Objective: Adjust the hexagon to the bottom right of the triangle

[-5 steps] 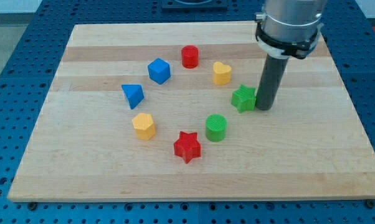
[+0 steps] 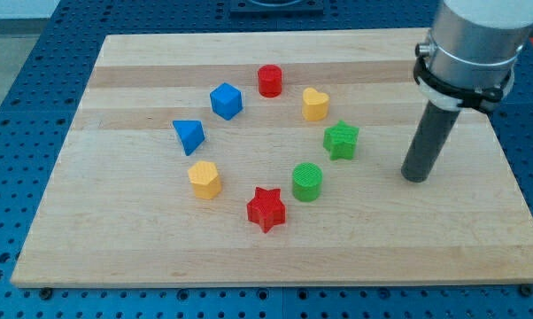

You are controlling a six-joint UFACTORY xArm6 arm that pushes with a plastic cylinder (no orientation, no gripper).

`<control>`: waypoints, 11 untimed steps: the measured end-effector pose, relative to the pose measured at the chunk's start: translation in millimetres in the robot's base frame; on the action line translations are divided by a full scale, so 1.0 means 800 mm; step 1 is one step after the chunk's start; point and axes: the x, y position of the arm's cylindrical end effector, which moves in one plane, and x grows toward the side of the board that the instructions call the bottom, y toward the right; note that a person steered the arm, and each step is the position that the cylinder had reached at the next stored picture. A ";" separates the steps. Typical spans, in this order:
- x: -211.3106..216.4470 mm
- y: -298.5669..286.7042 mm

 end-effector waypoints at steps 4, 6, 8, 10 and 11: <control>0.063 -0.044; 0.065 -0.162; 0.153 -0.178; 0.137 -0.308; 0.129 -0.387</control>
